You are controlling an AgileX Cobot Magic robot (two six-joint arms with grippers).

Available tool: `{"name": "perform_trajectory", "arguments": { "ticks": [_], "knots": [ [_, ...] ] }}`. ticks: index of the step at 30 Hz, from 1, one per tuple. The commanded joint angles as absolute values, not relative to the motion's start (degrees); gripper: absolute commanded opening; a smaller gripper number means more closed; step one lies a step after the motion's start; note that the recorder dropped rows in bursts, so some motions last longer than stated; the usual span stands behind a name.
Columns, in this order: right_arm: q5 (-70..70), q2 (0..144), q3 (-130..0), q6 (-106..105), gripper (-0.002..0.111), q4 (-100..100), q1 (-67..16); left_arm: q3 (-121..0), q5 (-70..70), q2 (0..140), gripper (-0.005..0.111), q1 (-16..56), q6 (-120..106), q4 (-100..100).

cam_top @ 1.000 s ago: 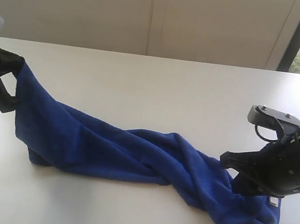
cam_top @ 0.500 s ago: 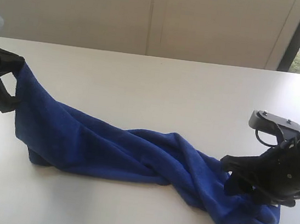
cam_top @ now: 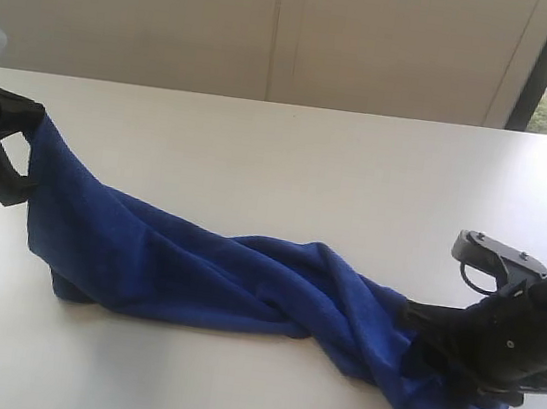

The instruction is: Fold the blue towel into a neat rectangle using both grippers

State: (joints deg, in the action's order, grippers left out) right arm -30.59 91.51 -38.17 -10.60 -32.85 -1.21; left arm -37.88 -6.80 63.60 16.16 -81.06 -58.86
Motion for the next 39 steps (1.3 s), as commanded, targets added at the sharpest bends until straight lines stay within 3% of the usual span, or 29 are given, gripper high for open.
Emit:
{"name": "perform_trajectory", "arguments": {
  "ticks": [1, 10, 16, 24, 30, 39],
  "knots": [
    [-30.04, 91.56, -37.89, -16.64, 0.054, -39.51, -1.26, -37.73, -6.42, 63.46, 0.0, 15.98, -80.86, -59.64],
    [-29.59, 91.56, -37.89, -17.04, 0.049, -41.1, -1.26, -37.73, -6.42, 63.46, 0.0, 15.98, -80.86, -59.64],
    [-29.59, 91.56, -37.89, -17.84, 0.025, -41.92, -1.26, -37.73, -6.42, 63.46, 0.0, 15.98, -80.86, -59.64],
    [-30.34, 91.44, -37.89, -18.61, 0.007, -41.81, -1.26, -37.73, -6.42, 63.46, 0.0, 15.98, -80.86, -59.64],
    [-31.38, 88.12, -37.89, -20.97, 0.0, -41.57, -1.26, -37.73, -6.42, 63.46, 0.0, 15.98, -80.86, -59.64],
    [-32.88, 76.92, -38.2, -24.37, 0.0, -41.18, -1.26, -37.73, -6.42, 63.46, 0.0, 15.98, -80.86, -59.64]
  ]
}}
